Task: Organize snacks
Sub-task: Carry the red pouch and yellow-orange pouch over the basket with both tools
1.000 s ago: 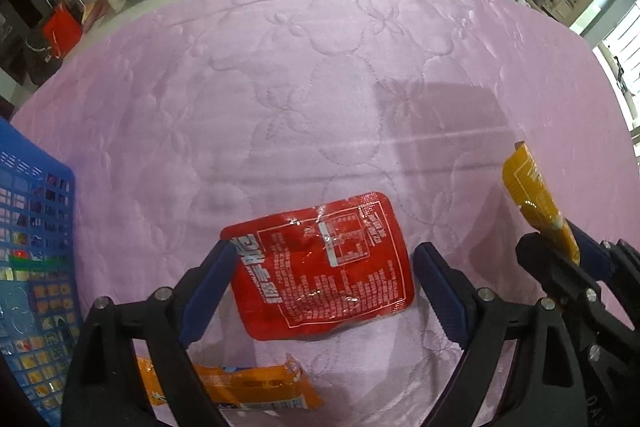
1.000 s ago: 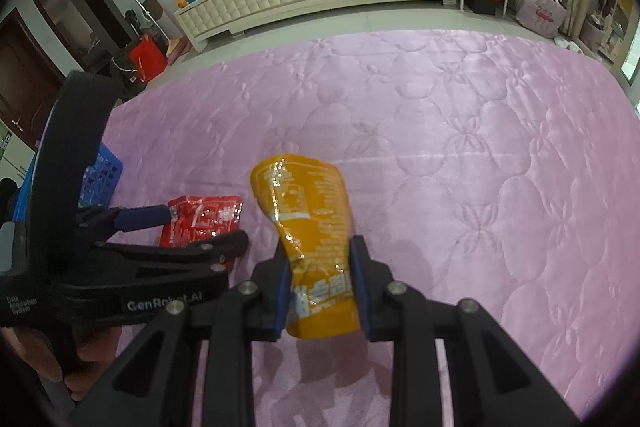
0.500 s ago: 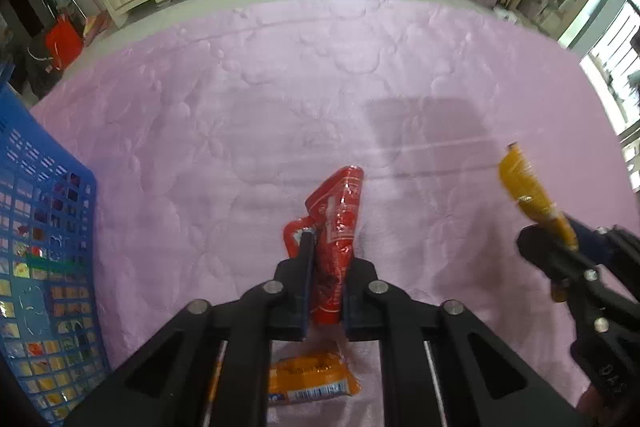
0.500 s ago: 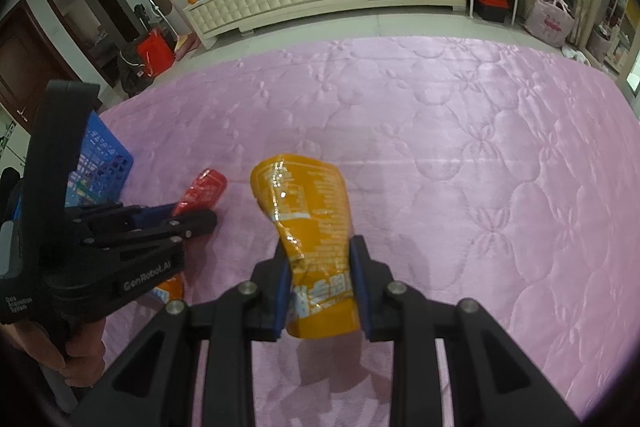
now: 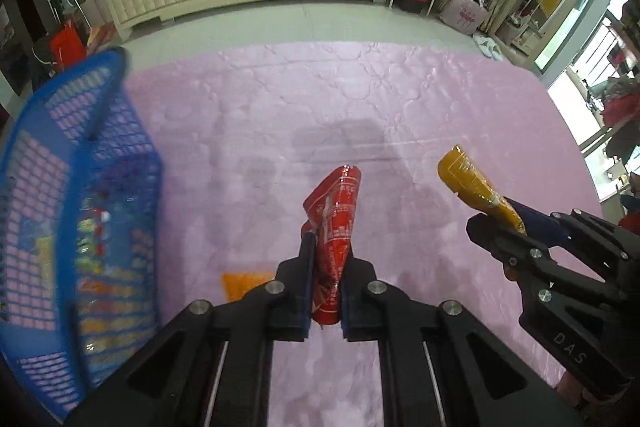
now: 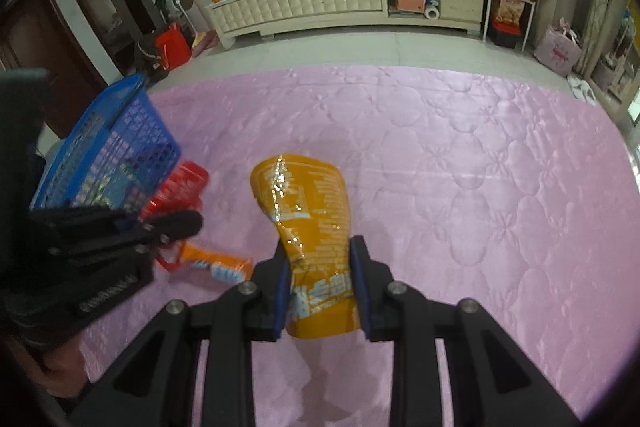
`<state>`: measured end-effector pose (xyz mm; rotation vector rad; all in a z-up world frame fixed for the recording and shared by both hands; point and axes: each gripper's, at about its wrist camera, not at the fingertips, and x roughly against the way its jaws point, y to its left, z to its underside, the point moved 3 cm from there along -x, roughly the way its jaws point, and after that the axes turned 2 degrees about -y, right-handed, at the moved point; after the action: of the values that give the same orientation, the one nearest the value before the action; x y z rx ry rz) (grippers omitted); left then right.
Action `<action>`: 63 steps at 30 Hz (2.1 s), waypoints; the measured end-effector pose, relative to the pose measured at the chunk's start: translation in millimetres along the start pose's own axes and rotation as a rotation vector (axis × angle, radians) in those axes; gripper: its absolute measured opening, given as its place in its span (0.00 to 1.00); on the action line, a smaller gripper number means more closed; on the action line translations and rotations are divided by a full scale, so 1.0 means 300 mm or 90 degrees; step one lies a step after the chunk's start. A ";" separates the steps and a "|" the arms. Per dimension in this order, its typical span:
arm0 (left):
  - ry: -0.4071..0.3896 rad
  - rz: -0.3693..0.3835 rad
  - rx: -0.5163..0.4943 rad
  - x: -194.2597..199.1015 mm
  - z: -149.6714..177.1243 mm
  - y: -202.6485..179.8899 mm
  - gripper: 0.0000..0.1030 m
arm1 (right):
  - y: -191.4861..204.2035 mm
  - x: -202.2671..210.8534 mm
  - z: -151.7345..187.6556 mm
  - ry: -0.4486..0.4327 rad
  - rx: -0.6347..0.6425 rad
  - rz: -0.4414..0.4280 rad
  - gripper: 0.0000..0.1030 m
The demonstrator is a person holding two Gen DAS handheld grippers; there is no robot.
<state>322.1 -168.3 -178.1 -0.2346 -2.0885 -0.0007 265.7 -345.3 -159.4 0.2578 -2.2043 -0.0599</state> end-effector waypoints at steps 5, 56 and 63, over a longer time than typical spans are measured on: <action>-0.036 0.006 0.013 0.138 0.030 0.048 0.09 | 0.097 0.119 -0.007 -0.028 0.018 -0.008 0.31; -0.071 -0.004 0.035 0.289 -0.048 0.734 0.09 | 0.739 -0.080 -0.269 0.014 0.125 -0.044 0.31; -0.055 -0.004 0.031 0.214 -0.108 0.761 0.14 | 0.723 -0.135 -0.317 0.023 0.128 -0.038 0.31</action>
<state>356.8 63.3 -128.7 -0.2015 -2.1726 0.0583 329.6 -120.3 -104.4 0.4331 -2.1673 0.1331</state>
